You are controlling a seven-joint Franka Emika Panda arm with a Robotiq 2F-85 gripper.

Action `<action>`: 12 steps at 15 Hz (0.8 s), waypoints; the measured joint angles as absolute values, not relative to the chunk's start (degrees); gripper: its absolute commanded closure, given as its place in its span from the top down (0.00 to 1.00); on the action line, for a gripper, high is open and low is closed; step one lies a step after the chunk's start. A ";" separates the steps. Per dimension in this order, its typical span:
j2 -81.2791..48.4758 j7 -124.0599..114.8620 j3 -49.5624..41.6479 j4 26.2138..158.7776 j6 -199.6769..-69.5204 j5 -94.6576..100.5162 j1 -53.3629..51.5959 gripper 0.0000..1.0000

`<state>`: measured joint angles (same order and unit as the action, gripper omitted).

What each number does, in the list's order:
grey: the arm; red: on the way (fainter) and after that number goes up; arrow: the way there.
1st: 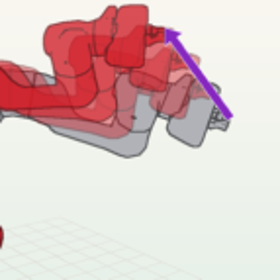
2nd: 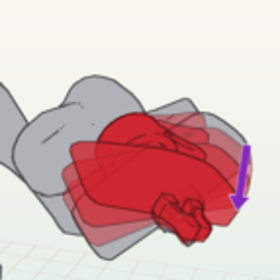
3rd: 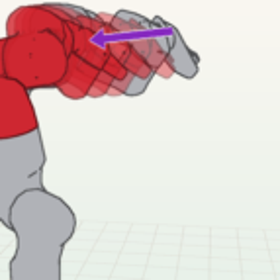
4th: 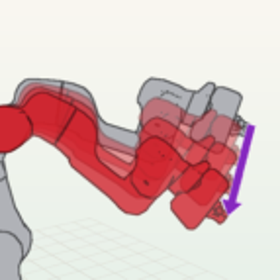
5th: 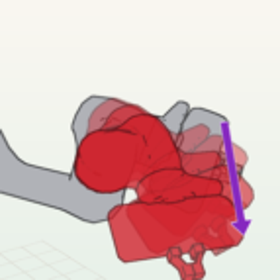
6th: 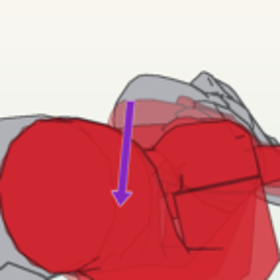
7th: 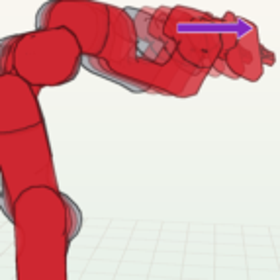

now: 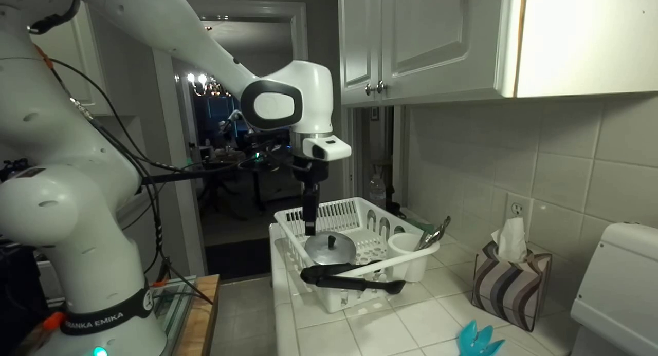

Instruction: Turn the plate rack around partially

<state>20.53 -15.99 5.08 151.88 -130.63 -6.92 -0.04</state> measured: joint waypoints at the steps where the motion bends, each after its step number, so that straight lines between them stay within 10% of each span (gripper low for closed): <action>1: 20.53 -15.99 5.18 152.32 -130.81 -6.92 -0.18 1.00; 12: 16.91 -15.27 5.11 157.32 -144.61 -7.22 -0.97 1.00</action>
<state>16.91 -15.27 5.11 157.32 -144.61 -7.22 -0.97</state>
